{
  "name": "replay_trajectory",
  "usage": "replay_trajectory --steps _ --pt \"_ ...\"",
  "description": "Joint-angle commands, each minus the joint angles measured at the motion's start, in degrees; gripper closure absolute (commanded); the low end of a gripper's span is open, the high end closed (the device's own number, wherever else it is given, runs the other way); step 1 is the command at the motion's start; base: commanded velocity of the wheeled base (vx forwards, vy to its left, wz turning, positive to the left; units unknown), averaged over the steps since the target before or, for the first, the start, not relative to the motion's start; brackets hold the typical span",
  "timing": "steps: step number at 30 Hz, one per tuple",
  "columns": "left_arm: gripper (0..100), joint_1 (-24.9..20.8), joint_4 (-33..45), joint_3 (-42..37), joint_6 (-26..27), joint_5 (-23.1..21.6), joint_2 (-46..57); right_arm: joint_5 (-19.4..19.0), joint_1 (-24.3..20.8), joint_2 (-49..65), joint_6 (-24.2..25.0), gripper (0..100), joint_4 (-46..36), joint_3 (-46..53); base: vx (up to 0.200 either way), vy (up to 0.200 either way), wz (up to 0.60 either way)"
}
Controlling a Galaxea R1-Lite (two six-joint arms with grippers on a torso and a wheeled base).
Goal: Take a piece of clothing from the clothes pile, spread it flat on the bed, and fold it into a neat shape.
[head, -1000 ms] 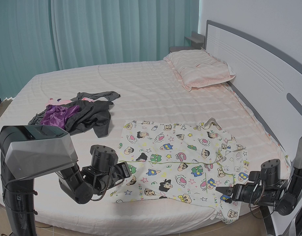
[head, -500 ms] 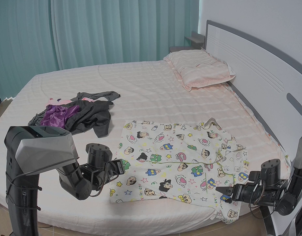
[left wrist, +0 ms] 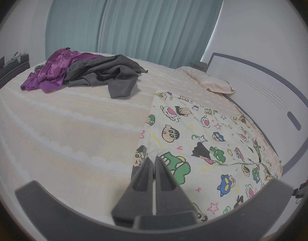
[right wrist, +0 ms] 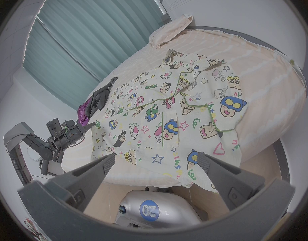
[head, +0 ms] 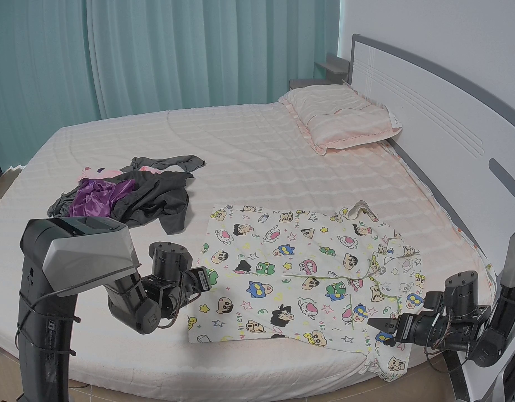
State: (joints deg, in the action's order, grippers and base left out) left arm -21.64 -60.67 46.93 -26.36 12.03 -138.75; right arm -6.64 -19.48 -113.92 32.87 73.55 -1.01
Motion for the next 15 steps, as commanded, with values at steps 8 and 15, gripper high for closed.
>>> replay_trajectory --steps 8,15 --pt "0 4.76 0.47 2.81 -1.94 2.03 -1.52 0.05 -0.03 -0.07 -0.08 0 0.02 0.92 0.0 0.0 0.0" --pt "0 8.54 4.6 -2.46 -12.76 0.01 6.48 -0.04 -0.03 -0.16 0.01 0 0.02 0.92 0.0 0.0 0.0"
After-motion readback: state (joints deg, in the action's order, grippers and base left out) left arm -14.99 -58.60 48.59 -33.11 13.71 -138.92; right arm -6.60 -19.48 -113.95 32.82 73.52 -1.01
